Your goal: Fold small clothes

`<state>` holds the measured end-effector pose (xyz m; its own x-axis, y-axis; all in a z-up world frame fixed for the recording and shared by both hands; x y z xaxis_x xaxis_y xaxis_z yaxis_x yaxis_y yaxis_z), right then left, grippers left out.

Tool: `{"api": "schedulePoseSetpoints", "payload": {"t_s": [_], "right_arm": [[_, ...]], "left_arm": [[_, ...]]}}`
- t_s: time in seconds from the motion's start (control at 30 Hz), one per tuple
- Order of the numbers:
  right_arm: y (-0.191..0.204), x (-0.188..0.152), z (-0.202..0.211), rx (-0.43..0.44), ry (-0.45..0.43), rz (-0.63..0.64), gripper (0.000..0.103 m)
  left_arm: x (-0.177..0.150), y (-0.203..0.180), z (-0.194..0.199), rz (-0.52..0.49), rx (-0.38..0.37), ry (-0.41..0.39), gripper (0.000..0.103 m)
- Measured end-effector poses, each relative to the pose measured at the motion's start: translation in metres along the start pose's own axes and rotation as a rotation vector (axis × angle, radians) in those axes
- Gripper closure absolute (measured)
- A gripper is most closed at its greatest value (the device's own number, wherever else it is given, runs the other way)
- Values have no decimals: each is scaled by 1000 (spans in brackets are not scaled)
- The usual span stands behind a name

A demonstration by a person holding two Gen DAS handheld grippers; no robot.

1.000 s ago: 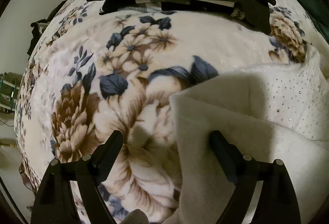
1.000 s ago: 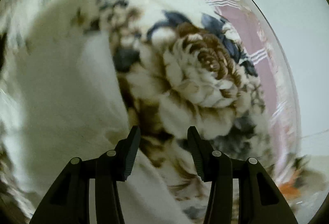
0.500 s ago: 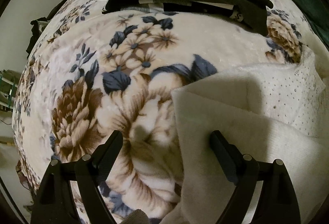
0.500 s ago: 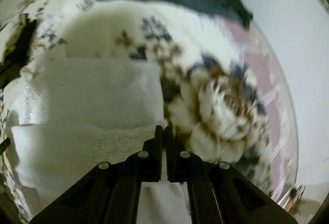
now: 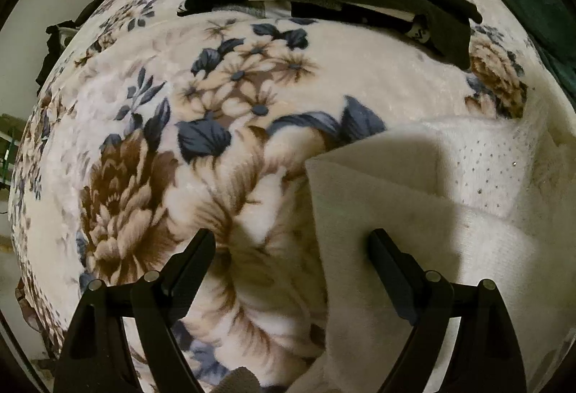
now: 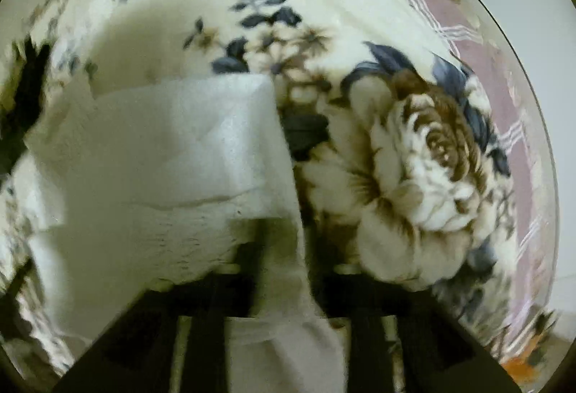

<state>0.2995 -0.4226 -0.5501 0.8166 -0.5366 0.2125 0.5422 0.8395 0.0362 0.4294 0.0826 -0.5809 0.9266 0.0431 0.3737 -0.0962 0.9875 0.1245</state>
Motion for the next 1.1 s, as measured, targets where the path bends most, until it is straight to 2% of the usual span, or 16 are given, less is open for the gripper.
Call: {"api": "schedulePoseSetpoints", "payload": {"t_s": [0.03,0.07,0.2,0.37,0.43,0.5,0.6,0.7,0.93,1.0,1.1], "right_arm": [[-1,0,7,23,-15,-20,45],[-2,-2,12,39,-24,-33,43],[-6,-9,37,73,-30,-62,43],[-13,-26,74,105,-2,-38,39],[-24,-32,90,107,13,-17,39],[-37,-37,102,114,29,-7,39],[-65,-41,112,118,72,3,39],[-94,-39,113,139,112,25,39],[-150,-7,90,193,179,94,39],[-153,3,82,214,186,117,39],[-148,20,64,258,194,155,39]], "left_arm": [[0,3,2,5,-2,1,15],[0,5,5,11,-6,3,15],[-3,6,28,12,-31,-6,16],[-17,-14,79,-44,-88,-49,16],[-28,-29,100,-71,-95,-77,14],[-41,-51,120,-117,-132,-105,11],[-70,-88,145,-164,-166,-101,8],[-111,-134,167,-188,-200,-52,8],[-258,-254,191,-279,-278,193,8],[-304,-291,193,-327,-293,266,8],[-349,-325,189,-378,-286,329,8]]}}
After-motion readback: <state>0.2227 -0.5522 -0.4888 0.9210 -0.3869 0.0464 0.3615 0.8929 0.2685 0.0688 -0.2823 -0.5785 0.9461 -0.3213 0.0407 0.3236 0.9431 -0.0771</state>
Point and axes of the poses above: each gripper's, at about its wrist camera, not at the fingertips, and z roughly against the way its jaws point, y to its left, x to its top, the point moved 5 cm from there along -z, roughly the way its jaws point, and after that the axes turned 7 degrees about -y, right-handed, at the moved point
